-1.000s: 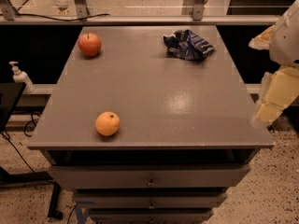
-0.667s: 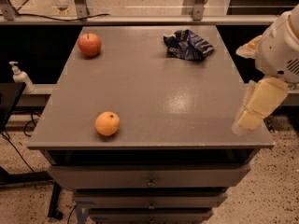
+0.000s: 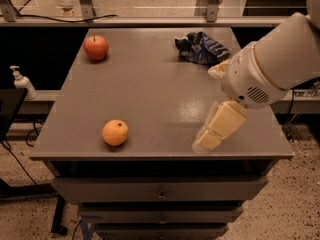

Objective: Move orange near blue chip bag

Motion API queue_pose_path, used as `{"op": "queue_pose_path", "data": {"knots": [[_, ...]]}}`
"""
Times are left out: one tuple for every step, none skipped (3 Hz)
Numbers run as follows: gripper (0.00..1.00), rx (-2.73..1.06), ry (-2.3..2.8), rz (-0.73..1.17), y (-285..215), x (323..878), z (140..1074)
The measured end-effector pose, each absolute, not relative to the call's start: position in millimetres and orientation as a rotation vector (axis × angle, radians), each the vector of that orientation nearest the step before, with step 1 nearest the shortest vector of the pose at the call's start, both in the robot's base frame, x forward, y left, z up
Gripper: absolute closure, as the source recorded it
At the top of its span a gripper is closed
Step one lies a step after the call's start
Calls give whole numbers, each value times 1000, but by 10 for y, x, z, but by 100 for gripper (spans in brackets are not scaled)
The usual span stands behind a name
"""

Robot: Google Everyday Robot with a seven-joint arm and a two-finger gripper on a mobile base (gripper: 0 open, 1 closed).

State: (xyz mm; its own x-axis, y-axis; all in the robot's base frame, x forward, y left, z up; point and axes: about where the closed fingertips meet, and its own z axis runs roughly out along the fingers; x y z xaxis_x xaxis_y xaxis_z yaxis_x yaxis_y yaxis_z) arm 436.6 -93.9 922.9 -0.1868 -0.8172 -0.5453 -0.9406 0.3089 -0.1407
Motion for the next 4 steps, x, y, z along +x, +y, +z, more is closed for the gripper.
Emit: {"op": "queue_pose_path", "data": {"knots": [[0,-1554,2052,304,-942,4364,9230],[0,-1496,2020,338,-845,4439,9145],[0,-1411,1937,406,-561,4576,8935],[0,-1324,1856,448,-226,4764,8812]]}}
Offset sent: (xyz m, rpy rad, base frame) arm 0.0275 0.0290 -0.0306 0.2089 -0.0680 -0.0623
